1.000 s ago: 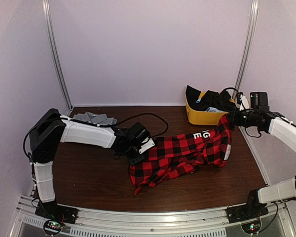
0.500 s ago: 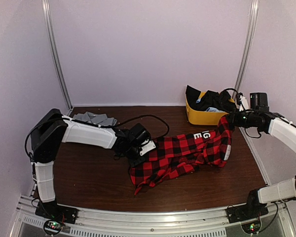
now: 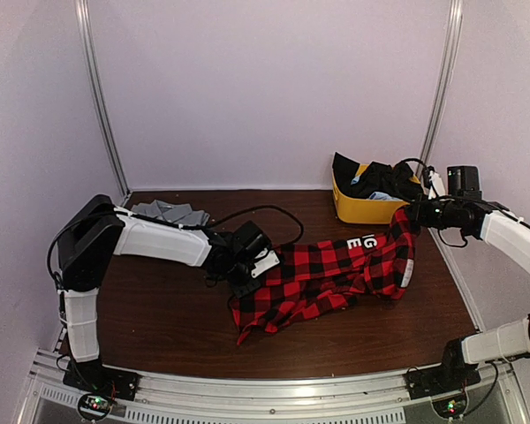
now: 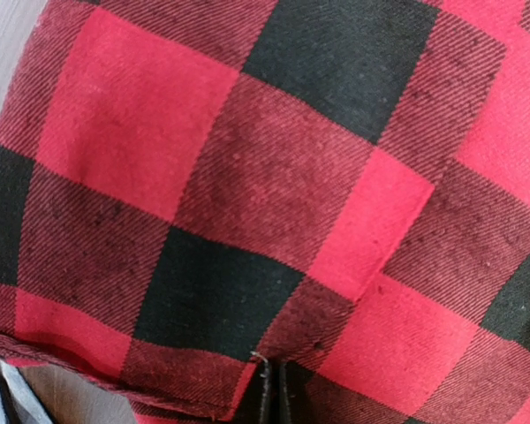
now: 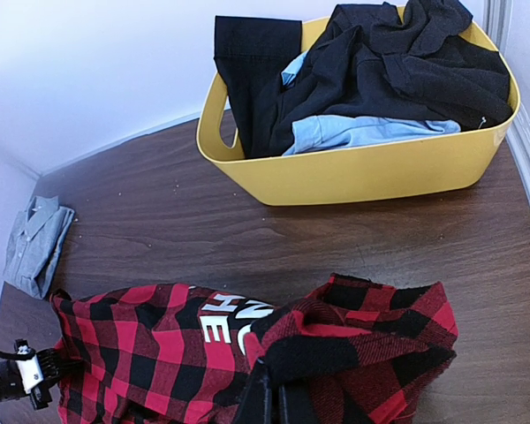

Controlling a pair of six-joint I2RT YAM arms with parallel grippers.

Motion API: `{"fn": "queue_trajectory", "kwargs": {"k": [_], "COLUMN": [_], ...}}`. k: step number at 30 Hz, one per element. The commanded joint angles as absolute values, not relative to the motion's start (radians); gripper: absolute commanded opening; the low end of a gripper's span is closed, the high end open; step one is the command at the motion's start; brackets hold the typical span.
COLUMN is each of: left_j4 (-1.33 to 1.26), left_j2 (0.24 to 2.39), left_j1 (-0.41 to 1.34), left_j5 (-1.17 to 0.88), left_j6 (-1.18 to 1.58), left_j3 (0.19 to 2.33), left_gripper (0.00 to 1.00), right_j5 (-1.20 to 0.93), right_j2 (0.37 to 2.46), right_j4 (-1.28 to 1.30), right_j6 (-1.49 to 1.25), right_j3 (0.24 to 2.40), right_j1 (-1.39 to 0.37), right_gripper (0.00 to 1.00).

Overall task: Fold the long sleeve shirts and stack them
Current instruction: Flatten out the crumpled shirt at the center of the board.

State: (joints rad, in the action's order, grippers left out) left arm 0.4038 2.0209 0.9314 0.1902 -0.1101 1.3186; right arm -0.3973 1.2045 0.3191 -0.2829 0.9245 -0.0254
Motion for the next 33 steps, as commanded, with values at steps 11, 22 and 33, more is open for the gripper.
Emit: {"fn": "queue_trajectory", "kwargs": {"k": [11, 22, 33], "left_j4": [0.248, 0.193, 0.178], "left_j2": [1.878, 1.695, 1.846], "left_j1": [0.835, 0.806, 0.757], "left_j5": [-0.015, -0.097, -0.102], "left_j6": [-0.005, 0.062, 0.183], "left_j3": [1.254, 1.167, 1.262], "left_gripper": [0.0, 0.0, 0.0], "right_j5": [-0.406, -0.448, -0.458], "right_j2": [1.201, 1.156, 1.185], "right_j4": [0.307, 0.318, 0.286], "right_j6": [-0.264, -0.268, -0.273], "right_j3": [0.916, 0.927, 0.904], "right_j1": [-0.017, -0.018, -0.021], "right_gripper": [0.0, 0.0, 0.0]}}
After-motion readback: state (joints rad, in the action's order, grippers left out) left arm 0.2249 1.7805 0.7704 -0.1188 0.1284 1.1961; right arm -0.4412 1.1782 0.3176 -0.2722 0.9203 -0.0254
